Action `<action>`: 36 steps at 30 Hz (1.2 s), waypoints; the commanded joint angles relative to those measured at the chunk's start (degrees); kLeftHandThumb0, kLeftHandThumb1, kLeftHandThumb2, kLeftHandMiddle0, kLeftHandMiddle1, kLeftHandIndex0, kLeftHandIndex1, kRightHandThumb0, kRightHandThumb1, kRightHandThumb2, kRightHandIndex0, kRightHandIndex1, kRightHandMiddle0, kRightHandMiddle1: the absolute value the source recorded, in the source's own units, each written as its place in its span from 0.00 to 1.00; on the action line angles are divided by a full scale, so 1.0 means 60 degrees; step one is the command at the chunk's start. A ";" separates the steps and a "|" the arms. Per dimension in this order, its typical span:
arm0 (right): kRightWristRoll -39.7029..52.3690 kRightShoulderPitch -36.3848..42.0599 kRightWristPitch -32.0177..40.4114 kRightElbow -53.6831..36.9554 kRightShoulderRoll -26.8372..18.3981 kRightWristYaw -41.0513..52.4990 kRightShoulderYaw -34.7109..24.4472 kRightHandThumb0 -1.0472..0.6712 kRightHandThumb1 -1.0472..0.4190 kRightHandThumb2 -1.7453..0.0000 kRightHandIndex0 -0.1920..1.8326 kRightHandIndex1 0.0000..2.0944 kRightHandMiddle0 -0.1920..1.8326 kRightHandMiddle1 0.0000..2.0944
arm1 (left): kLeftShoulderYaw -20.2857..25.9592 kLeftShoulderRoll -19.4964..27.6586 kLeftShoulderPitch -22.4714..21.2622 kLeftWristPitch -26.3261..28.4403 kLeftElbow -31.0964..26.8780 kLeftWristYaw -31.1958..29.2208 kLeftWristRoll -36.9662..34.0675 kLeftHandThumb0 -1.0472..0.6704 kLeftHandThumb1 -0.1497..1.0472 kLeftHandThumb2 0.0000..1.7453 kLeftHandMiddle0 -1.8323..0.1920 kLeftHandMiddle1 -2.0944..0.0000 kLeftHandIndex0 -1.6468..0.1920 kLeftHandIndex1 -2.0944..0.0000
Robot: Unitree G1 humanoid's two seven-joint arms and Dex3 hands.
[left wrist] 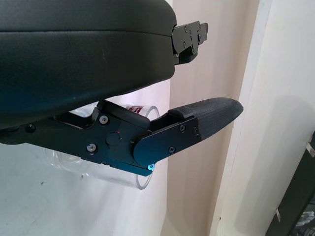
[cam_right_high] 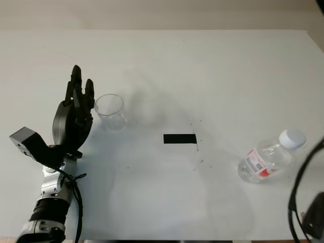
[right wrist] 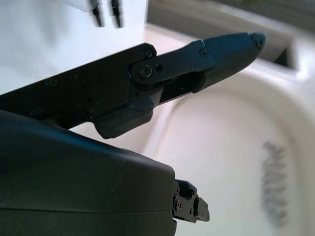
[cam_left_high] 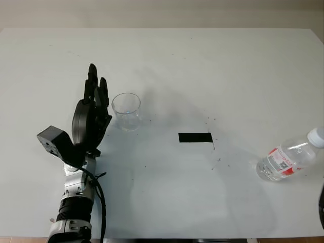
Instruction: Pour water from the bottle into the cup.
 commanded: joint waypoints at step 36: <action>-0.0424 0.8794 -0.1886 -0.1396 0.2065 0.0881 -0.2708 0.07 0.00 0.90 0.00 0.00 0.00 0.00 | 0.0197 0.0278 0.0353 0.0102 0.0018 -0.0164 -0.0097 0.18 1.00 0.46 1.00 1.00 1.00 1.00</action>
